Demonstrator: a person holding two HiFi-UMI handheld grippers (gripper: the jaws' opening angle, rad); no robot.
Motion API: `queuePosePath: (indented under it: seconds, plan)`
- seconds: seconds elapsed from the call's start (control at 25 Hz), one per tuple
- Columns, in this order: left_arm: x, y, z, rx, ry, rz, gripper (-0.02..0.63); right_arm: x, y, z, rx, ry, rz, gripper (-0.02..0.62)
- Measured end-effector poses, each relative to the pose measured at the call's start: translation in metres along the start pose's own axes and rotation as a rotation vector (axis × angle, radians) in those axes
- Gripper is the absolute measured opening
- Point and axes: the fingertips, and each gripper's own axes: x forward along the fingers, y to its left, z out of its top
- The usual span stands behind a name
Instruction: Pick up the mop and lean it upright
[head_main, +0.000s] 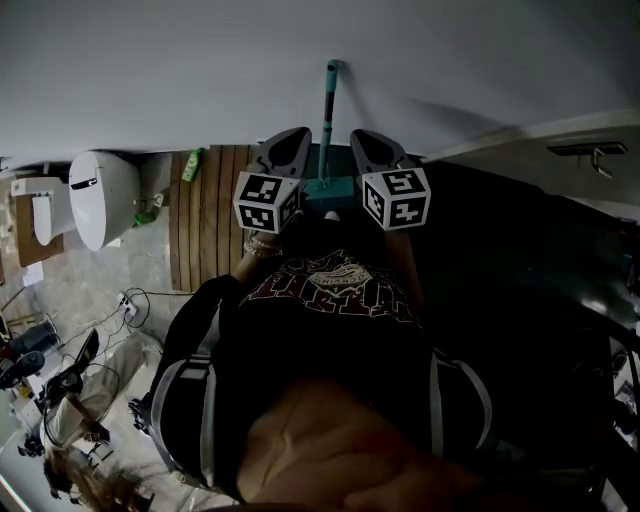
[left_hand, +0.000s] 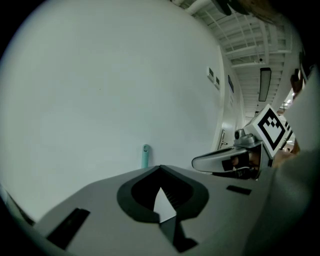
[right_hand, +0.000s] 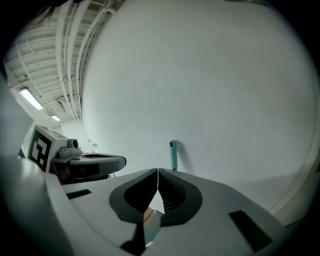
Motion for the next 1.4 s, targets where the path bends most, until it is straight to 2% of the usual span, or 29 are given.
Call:
queuePosePath:
  seconds: [0.16,0.84,1.16,1.4]
  plan:
    - [-0.012,-0.006,-0.001,-0.029,-0.009,-0.004,0.046,-0.007,0.003,0.001,0.001,-0.011,-0.001,0.02]
    - [-0.033,-0.026,0.0,-0.051,-0.025,-0.053,0.046,-0.031,0.015,-0.001,-0.003,-0.028,-0.026,0.018]
    - [-0.044,-0.017,0.001,-0.046,-0.027,-0.066,0.046,-0.026,0.033,0.002,-0.01,-0.027,-0.019,0.018]
    - [-0.04,-0.029,0.001,-0.042,-0.027,-0.069,0.046,-0.032,0.025,-0.001,-0.012,-0.03,-0.012,0.018]
